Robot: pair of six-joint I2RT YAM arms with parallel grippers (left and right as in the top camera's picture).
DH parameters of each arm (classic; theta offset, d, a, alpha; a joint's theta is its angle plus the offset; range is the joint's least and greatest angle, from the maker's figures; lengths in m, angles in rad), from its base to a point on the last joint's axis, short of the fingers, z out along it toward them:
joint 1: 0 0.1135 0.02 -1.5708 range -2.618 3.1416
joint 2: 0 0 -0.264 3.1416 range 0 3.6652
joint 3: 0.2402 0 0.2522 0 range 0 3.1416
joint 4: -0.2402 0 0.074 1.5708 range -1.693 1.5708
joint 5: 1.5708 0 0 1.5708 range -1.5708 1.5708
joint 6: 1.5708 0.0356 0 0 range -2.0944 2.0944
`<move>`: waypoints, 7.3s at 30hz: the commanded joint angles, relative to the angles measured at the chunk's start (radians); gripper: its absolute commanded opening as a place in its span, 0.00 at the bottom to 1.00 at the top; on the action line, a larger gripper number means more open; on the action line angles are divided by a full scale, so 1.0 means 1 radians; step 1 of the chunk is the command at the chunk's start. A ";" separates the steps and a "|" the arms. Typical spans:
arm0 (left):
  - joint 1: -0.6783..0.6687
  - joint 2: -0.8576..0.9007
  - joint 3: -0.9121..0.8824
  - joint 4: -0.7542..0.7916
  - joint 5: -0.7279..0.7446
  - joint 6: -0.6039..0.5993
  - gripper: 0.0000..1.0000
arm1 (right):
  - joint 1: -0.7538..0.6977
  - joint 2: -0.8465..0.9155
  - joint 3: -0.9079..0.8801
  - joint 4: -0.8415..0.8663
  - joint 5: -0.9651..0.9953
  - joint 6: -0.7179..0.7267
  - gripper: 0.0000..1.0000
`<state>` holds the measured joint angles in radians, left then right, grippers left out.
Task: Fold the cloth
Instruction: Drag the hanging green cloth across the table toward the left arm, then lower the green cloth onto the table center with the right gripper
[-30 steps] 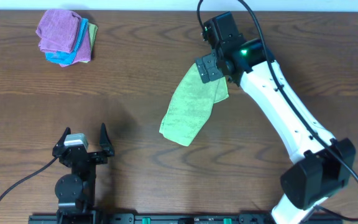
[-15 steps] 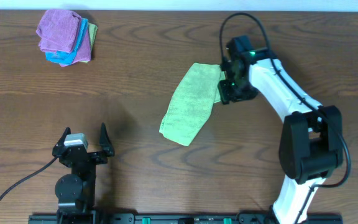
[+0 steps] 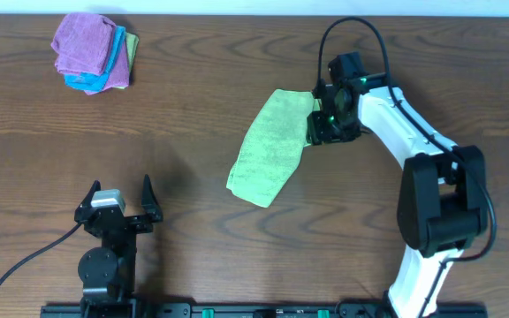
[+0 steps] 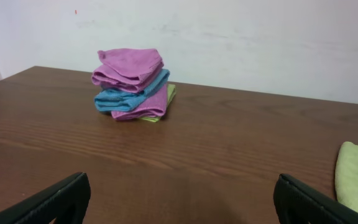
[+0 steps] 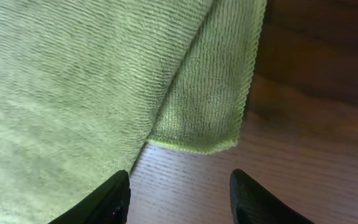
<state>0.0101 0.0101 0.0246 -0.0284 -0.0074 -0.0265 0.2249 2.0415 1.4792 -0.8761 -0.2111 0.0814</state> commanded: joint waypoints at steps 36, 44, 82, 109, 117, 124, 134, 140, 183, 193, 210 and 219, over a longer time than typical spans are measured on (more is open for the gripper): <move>-0.004 -0.006 -0.020 -0.046 -0.021 -0.003 0.95 | -0.074 0.087 0.266 -0.085 0.172 0.012 0.01; -0.004 -0.006 -0.020 -0.046 -0.021 -0.003 0.95 | -0.046 0.087 0.530 -0.235 1.001 0.168 0.01; -0.004 -0.006 -0.020 -0.046 -0.021 -0.003 0.95 | 0.307 0.221 0.595 -0.169 -0.137 -0.302 0.85; -0.004 -0.006 -0.020 -0.046 -0.021 -0.003 0.95 | 0.410 0.393 0.595 -0.035 0.107 -0.299 0.62; -0.004 -0.006 -0.020 -0.046 -0.021 -0.003 0.95 | 0.410 0.402 0.595 -0.029 0.107 -0.294 0.09; -0.004 -0.006 -0.020 -0.046 -0.021 -0.003 0.95 | 0.410 0.370 0.685 -0.193 0.116 -0.219 0.01; -0.004 -0.006 -0.020 -0.046 -0.021 -0.003 0.95 | 0.410 0.246 0.791 -0.439 0.186 -0.209 0.02; -0.004 -0.006 -0.020 -0.046 -0.021 -0.003 0.95 | 0.410 0.235 0.789 -0.583 0.190 -0.210 0.23; -0.004 -0.006 -0.020 -0.046 -0.021 -0.003 0.95 | 0.222 0.250 0.502 -0.310 0.148 -0.430 0.65; -0.004 -0.006 -0.020 -0.046 -0.021 -0.003 0.96 | 0.240 0.251 0.501 -0.309 0.035 -0.503 0.66; -0.004 -0.006 -0.020 -0.046 -0.021 -0.003 0.95 | 0.257 0.252 0.411 -0.278 -0.025 -0.689 0.73; -0.004 -0.006 -0.020 -0.046 -0.021 -0.003 0.95 | 0.306 0.251 0.411 -0.278 -0.024 -0.592 0.01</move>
<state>0.0101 0.0101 0.0246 -0.0288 -0.0074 -0.0265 0.5148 2.2860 1.8893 -1.1439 -0.2180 -0.5674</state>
